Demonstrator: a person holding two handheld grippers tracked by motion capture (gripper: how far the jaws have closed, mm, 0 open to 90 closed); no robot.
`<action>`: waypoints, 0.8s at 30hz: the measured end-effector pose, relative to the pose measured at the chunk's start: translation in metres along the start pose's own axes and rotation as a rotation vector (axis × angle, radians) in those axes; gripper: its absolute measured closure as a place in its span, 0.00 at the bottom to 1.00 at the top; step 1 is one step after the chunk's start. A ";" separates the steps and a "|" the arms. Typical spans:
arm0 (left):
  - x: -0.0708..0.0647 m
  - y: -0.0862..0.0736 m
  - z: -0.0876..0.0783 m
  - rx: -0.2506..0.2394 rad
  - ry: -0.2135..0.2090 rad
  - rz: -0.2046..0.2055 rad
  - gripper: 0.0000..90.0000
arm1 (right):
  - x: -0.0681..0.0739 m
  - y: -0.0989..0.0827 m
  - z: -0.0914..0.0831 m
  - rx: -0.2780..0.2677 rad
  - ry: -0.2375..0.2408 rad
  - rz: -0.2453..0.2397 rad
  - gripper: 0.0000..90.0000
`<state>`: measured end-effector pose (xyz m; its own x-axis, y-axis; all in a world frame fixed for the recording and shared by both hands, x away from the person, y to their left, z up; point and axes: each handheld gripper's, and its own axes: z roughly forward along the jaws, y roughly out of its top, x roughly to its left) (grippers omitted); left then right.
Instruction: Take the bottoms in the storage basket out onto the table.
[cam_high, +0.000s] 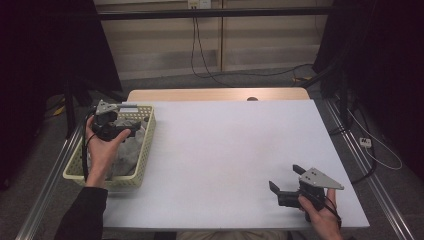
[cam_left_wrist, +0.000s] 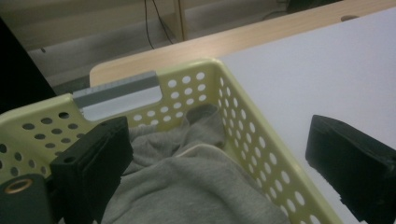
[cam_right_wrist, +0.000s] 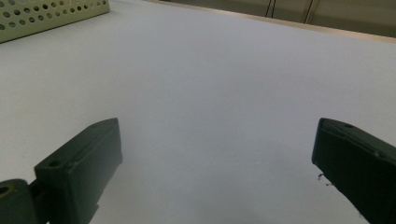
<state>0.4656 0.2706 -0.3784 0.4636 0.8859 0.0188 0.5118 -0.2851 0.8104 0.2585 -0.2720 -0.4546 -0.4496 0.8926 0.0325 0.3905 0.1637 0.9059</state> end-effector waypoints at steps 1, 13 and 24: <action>0.000 0.000 0.000 0.000 0.000 0.000 0.08 | 0.000 0.000 0.000 0.000 0.000 0.000 0.02; 0.003 -0.007 0.013 0.080 0.013 -0.029 0.07 | 0.000 0.000 -0.001 0.002 0.005 -0.007 0.02; 0.006 -0.022 0.036 0.185 0.001 -0.009 0.07 | 0.001 -0.001 0.000 0.009 0.013 -0.005 0.02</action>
<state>0.4830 0.2691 -0.4173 0.4578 0.8890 0.0131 0.6402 -0.3398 0.6890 0.2579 -0.2711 -0.4552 -0.4620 0.8863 0.0332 0.3949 0.1721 0.9025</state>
